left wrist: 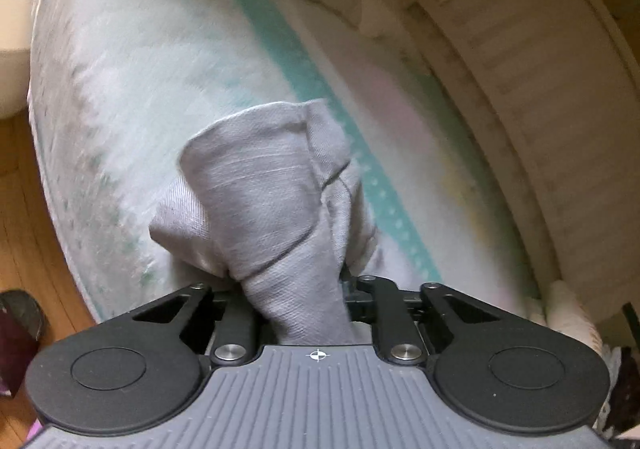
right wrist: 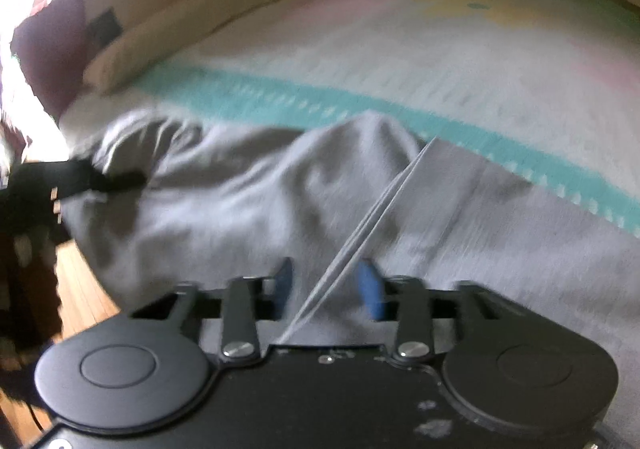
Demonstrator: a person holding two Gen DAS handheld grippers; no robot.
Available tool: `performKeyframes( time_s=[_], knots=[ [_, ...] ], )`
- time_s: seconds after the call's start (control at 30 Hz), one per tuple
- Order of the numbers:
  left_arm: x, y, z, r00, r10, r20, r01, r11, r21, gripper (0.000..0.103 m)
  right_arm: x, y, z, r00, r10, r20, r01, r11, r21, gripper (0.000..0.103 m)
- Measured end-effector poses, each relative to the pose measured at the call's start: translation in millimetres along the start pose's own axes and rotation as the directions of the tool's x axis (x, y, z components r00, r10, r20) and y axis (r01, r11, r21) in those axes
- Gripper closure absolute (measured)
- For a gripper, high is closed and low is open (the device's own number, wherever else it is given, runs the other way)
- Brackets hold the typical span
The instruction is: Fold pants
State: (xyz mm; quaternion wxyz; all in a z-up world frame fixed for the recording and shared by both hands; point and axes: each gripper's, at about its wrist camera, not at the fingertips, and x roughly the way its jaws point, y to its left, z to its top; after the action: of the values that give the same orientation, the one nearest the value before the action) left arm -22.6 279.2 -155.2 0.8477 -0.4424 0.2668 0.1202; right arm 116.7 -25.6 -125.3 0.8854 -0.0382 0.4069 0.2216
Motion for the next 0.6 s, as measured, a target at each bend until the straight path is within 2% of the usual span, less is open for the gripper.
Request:
performKeyframes(
  time_s=[0.03, 0.13, 0.2, 0.23, 0.3, 0.37, 0.47, 0.6],
  knots=[
    [-5, -6, 0, 1.000, 0.002, 0.016, -0.003, 0.999, 0.037, 0.090, 1, -3, 3, 1.000, 0.006, -0.001, -0.006, 1.000, 0.018, 0.095],
    [-20, -32, -2, 0.997, 0.003, 0.080, -0.017, 0.984, 0.177, 0.091, 11, -8, 8, 1.000, 0.001, -0.020, 0.000, 0.998, 0.059, 0.095],
    [-27, -45, -4, 0.994, -0.008, 0.107, -0.018, 0.971, 0.238, 0.091, 22, -9, 5, 0.997, 0.006, -0.078, 0.000, 0.997, 0.078, 0.095],
    [-30, -48, -5, 0.993, -0.015, 0.116, -0.015, 0.966, 0.257, 0.091, 25, -9, 3, 0.997, 0.006, -0.072, 0.000, 0.997, 0.083, 0.095],
    [-35, -53, -10, 0.992, -0.022, 0.126, -0.015, 0.959, 0.284, 0.091, 23, -11, 6, 0.997, 0.018, -0.074, -0.011, 0.995, 0.102, 0.095],
    [-36, -57, -11, 0.991, -0.028, 0.134, -0.014, 0.953, 0.302, 0.091, 18, -18, 11, 0.999, 0.045, -0.028, -0.040, 0.987, 0.155, 0.095],
    [-27, -62, -11, 0.990, -0.034, 0.138, -0.010, 0.953, 0.304, 0.091, 24, -29, 28, 0.999, 0.010, 0.032, -0.017, 0.976, 0.217, 0.094],
    [-25, -63, -11, 0.991, -0.035, 0.132, -0.006, 0.954, 0.299, 0.091, 51, -46, 43, 0.998, -0.058, 0.009, 0.053, 0.957, 0.284, 0.097]
  ],
)
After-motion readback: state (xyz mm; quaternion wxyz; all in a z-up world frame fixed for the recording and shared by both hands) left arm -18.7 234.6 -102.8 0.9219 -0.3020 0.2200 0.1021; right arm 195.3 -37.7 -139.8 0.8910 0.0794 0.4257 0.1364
